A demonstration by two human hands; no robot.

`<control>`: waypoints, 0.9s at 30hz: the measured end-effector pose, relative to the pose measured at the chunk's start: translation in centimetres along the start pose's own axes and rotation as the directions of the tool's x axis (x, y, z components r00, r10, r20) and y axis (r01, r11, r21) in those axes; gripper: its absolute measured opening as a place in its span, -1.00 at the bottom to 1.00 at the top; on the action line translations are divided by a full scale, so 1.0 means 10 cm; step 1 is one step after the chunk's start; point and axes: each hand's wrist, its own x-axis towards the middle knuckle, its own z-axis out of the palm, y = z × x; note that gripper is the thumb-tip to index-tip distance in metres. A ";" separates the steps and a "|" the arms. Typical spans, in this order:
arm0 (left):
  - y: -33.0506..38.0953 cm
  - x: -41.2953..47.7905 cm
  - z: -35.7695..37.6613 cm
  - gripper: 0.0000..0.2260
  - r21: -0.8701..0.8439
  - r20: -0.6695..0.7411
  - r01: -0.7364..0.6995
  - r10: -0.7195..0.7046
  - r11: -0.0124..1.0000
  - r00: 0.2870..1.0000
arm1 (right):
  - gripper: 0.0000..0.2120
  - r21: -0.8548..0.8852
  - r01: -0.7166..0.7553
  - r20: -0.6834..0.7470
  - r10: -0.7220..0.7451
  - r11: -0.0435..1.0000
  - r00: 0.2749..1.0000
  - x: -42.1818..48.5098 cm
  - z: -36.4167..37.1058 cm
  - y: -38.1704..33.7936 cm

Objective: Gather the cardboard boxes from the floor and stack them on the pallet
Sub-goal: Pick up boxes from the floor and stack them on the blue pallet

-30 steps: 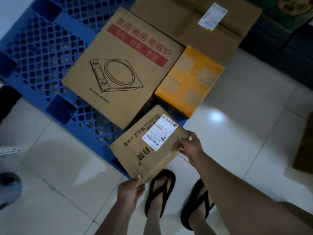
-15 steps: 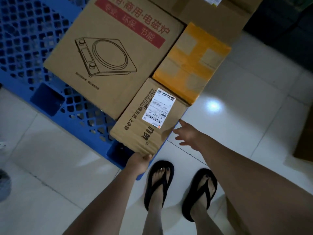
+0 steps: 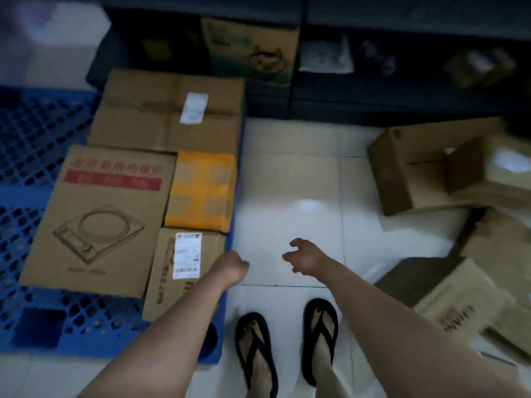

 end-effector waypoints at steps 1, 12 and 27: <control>0.33 -0.07 0.03 -0.72 0.037 -0.002 -0.073 0.073 0.997 0.997 | -0.49 0.005 0.013 -0.045 -0.013 1.000 0.999 -0.17 -0.23 0.08; 2.72 -0.76 1.76 -0.79 0.379 0.216 -0.464 0.411 0.801 0.886 | -0.54 0.325 -0.207 -0.279 0.303 0.923 0.911 -1.81 -1.59 2.49; 2.59 -0.44 4.10 -0.48 0.481 0.270 -0.286 0.170 0.829 0.948 | -0.59 0.728 -0.329 -0.065 0.537 0.602 0.841 -1.51 -1.20 4.75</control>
